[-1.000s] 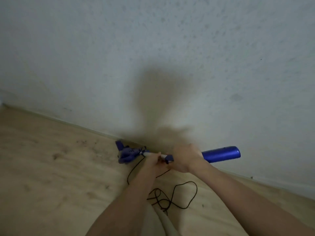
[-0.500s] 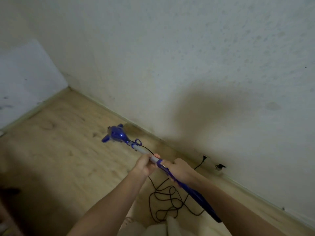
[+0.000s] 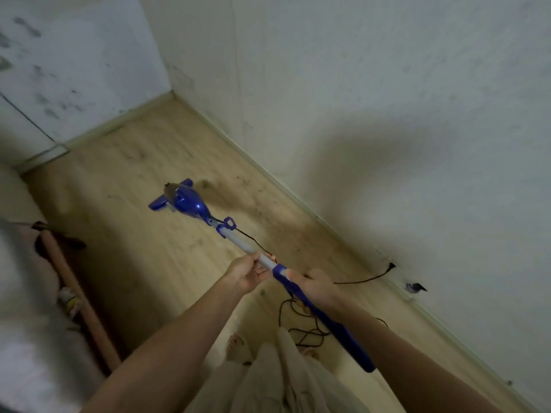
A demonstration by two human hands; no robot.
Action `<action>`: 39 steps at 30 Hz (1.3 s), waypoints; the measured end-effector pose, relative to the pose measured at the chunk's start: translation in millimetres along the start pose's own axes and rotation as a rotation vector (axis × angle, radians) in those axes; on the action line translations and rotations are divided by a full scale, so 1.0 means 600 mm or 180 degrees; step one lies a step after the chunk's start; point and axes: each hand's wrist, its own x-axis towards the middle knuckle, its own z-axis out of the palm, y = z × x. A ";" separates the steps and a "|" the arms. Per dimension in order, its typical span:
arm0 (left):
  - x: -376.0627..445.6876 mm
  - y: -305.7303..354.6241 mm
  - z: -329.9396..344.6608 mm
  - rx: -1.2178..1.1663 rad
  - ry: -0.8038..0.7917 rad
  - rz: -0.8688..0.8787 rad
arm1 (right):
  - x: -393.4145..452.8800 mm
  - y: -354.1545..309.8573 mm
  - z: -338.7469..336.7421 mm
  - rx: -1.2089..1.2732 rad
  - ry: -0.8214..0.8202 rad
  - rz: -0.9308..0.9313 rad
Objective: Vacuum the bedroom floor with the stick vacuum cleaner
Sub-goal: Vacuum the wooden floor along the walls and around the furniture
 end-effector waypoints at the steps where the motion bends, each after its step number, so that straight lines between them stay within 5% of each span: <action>1: 0.001 0.007 -0.017 -0.0067 0.0016 0.0000 | 0.006 -0.008 0.015 -0.0018 -0.0029 -0.0002; 6: 0.007 0.058 -0.089 -0.0503 0.0072 0.0014 | 0.050 -0.071 0.082 -0.0877 -0.0001 -0.0270; 21: 0.038 0.313 -0.305 -0.0338 0.0255 0.0666 | 0.183 -0.307 0.253 -0.1001 -0.0384 -0.0851; 32: 0.096 0.625 -0.412 -0.0655 0.1068 0.1069 | 0.376 -0.593 0.357 -0.1025 -0.0647 -0.1107; 39: 0.113 0.840 -0.508 -0.0987 0.1164 0.1203 | 0.493 -0.790 0.457 -0.1143 -0.0765 -0.1135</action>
